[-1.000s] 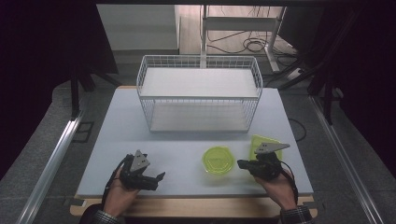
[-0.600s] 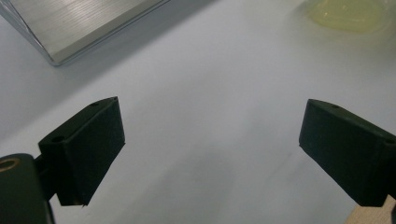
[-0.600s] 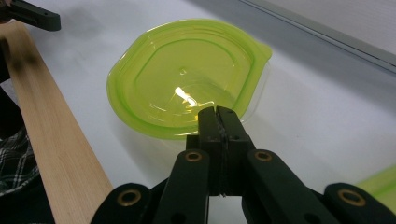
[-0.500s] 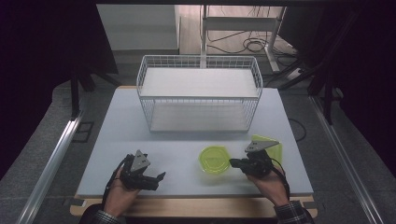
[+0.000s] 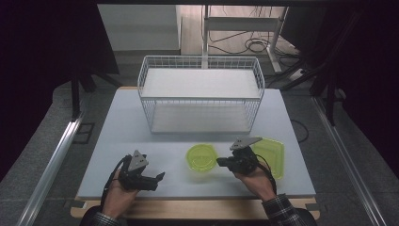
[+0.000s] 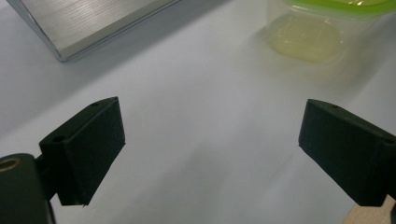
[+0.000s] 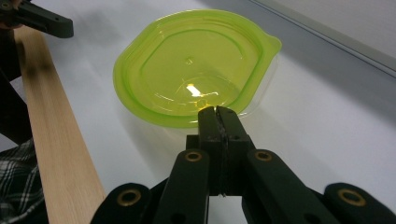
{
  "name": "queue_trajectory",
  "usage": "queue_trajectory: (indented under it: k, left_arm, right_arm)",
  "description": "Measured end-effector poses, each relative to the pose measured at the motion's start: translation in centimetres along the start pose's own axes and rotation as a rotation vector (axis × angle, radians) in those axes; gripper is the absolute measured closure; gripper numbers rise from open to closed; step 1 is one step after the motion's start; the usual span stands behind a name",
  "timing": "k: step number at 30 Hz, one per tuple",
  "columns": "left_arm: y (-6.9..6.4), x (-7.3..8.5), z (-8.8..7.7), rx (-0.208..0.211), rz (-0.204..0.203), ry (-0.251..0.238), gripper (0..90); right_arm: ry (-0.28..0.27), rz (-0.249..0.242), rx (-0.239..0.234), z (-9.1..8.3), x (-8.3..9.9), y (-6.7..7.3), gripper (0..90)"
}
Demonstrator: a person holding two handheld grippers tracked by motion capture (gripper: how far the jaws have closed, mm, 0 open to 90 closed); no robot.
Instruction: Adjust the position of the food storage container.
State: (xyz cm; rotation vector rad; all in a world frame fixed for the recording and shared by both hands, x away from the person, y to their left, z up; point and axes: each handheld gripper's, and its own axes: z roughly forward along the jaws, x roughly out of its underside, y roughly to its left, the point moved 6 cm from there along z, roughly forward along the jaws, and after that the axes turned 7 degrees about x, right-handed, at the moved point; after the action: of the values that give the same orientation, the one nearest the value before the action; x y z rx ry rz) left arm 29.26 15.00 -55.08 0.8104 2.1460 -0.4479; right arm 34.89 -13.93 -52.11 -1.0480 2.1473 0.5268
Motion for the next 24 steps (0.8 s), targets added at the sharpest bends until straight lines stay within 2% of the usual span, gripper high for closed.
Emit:
queue_trajectory:
  k: [6,10,14,17,18,19,22,23,24]
  left_arm:
    - [0.0,-0.1,0.0,0.003,-0.016,0.001,7.1]
    - [0.2,-0.2,-0.4,0.005,-0.043,-0.006,6.7]
    - [0.1,-0.7,-0.8,0.024,-0.064,-0.033,11.1]
    - [-0.3,-1.4,-0.9,0.042,-0.063,-0.049,23.9]
    - [-0.5,-1.7,-0.9,0.047,-0.058,-0.056,23.9]
    - [-1.2,-2.6,-0.7,0.071,-0.052,-0.072,36.5]
    - [-2.4,-4.3,0.3,0.126,-0.037,-0.078,54.2]
    - [-2.4,-4.3,0.3,0.126,-0.037,-0.078,59.7]
    - [-3.2,-5.4,1.3,0.156,-0.020,-0.072,64.6]
  right_arm:
    - [-0.002,-0.019,-0.036,2.0,-1.5,1.1,89.0]
    - [0.003,-0.031,-0.062,3.5,-2.5,2.2,89.0]
    - [0.009,-0.050,-0.055,3.7,-2.5,2.5,88.9]
    - [0.007,-0.036,-0.039,3.0,-2.0,2.0,88.8]
    - [0.007,-0.036,-0.039,3.0,-2.0,2.0,88.8]
    - [0.003,-0.030,-0.017,2.3,-1.7,1.5,88.6]
    - [-0.009,-0.009,0.011,1.1,-1.2,0.6,85.9]
    - [-0.009,-0.009,0.011,1.1,-1.2,0.6,85.9]
    - [-0.014,-0.005,0.035,0.3,-0.8,0.1,82.4]
